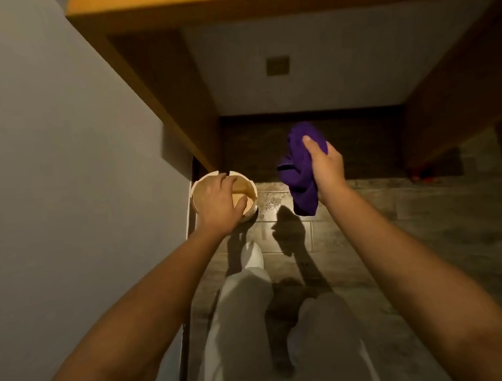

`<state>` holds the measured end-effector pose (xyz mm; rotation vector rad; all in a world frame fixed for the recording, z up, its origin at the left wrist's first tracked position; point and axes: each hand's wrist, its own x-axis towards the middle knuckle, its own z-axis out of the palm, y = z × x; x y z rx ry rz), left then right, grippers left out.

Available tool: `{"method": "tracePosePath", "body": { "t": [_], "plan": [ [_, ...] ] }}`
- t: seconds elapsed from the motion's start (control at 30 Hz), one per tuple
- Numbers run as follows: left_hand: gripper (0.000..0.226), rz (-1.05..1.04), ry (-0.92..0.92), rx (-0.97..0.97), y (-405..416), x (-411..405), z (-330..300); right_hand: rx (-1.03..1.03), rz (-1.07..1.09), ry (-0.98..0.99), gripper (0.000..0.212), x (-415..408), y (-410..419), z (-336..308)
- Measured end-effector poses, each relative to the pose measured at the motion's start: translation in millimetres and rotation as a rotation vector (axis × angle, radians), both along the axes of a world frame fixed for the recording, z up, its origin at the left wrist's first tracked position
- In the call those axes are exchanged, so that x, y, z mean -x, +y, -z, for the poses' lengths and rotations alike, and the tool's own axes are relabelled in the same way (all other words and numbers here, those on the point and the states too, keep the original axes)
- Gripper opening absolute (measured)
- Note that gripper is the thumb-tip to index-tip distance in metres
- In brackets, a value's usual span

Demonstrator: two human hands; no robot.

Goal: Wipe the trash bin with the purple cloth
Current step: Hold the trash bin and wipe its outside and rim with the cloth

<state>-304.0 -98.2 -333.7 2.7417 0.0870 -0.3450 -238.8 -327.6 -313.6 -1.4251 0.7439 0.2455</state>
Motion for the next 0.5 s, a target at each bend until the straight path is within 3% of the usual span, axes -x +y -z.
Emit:
{"method": "tracePosePath", "body": {
  "t": [0.17,0.33,0.5],
  "plan": [
    [0.063,0.016,0.156,-0.041,14,-20,154,0.017,-0.021,0.032,0.033,-9,2,156],
    [0.066,0.279,0.155,-0.145,29,-18,264,-0.059,0.012,0.027,0.039,-21,17,274],
    [0.059,0.35,0.073,-0.022,38,-25,344,-0.08,-0.021,-0.059,0.049,-36,26,363]
  ]
}}
